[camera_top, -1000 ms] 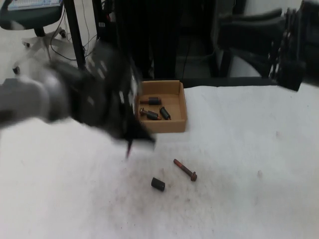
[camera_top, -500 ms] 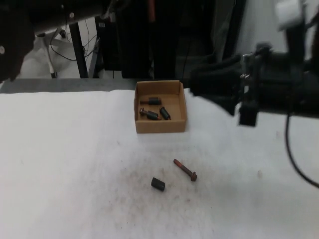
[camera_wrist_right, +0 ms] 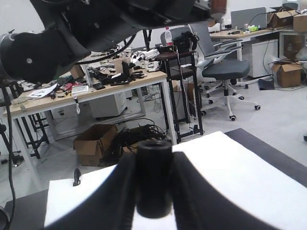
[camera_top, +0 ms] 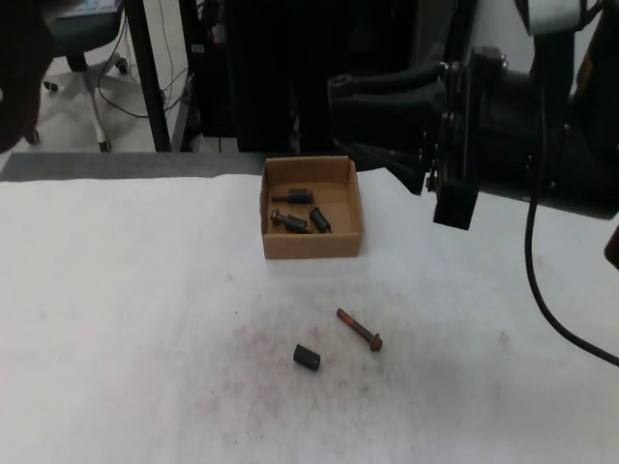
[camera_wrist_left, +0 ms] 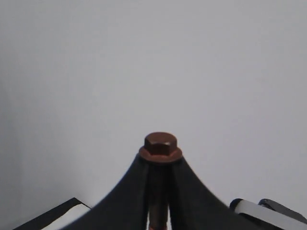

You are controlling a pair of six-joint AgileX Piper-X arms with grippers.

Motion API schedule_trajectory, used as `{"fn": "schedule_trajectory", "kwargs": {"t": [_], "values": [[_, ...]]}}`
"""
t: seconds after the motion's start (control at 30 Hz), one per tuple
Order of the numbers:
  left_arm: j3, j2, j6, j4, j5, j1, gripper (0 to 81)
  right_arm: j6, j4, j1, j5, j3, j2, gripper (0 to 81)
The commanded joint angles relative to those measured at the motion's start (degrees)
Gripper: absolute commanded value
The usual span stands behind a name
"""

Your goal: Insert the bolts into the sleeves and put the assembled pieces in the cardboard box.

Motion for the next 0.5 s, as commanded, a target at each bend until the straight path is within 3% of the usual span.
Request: {"fn": "schedule_trajectory", "kwargs": {"t": [0.0, 0.3, 0.47], "values": [[0.31, -0.33, -0.35, -1.50, 2.07, 0.10, 0.3, 1.83, -1.27, 0.47, 0.13, -0.54, 0.39, 0.6], [9.41, -0.33, 0.24, -6.21, 4.58, 0.10, 0.3, 2.13, -1.19, 2.63, 0.13, -0.90, 0.39, 0.6], [12.12, -0.33, -4.41, -13.32, 4.58, 0.10, 0.3, 2.13, -0.66, 2.62, 0.39, -0.90, 0.39, 0.6]]}}
